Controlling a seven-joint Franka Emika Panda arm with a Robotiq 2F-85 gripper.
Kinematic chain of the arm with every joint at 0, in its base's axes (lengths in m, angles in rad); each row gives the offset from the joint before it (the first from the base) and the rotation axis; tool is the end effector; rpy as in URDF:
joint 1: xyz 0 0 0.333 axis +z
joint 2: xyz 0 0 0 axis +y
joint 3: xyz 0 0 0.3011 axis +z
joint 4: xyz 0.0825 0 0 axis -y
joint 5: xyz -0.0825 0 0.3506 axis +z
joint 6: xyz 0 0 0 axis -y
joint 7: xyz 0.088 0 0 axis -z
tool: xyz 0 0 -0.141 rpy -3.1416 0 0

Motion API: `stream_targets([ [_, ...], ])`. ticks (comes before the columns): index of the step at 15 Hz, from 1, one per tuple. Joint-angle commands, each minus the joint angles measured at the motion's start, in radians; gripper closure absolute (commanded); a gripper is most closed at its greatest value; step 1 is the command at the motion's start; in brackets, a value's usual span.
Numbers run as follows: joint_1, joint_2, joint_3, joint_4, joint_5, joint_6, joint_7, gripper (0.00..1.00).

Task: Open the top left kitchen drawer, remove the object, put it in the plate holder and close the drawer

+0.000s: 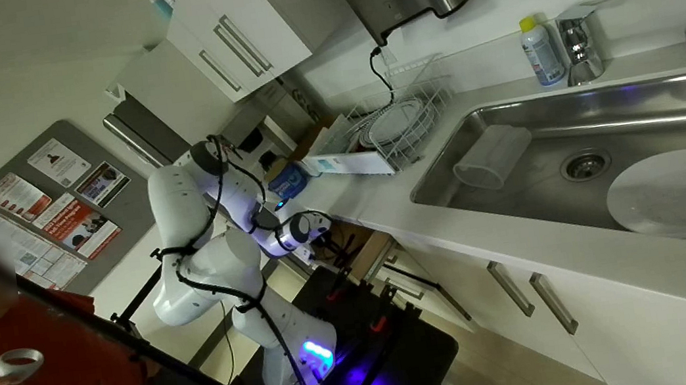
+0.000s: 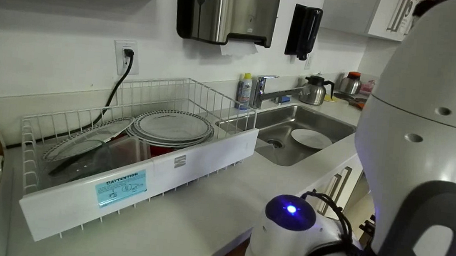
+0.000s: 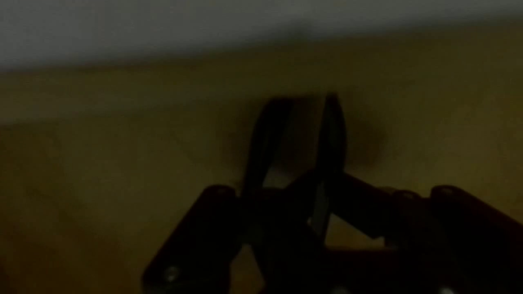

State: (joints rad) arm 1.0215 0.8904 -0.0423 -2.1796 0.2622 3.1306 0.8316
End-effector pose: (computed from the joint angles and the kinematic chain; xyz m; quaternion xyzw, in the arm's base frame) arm 0.2937 0.3898 -0.0200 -0.9982 0.0489 -0.0284 0.0190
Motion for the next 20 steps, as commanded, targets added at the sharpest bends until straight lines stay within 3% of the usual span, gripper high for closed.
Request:
stream_targets([
  [1, 0.091, -0.137, -0.033, -0.088, 0.015, -0.076, -0.013, 0.98],
  [2, 0.1, -0.167, -0.029, -0.104, 0.011, -0.089, -0.02, 0.98],
  [7, -0.008, -0.354, 0.095, -0.164, -0.002, -0.228, -0.101, 0.98],
  [15, -0.16, -0.581, 0.217, -0.136, -0.021, -0.68, -0.103, 0.98],
  [20, -0.229, -0.644, 0.259, -0.054, -0.088, -0.943, -0.089, 0.98],
])
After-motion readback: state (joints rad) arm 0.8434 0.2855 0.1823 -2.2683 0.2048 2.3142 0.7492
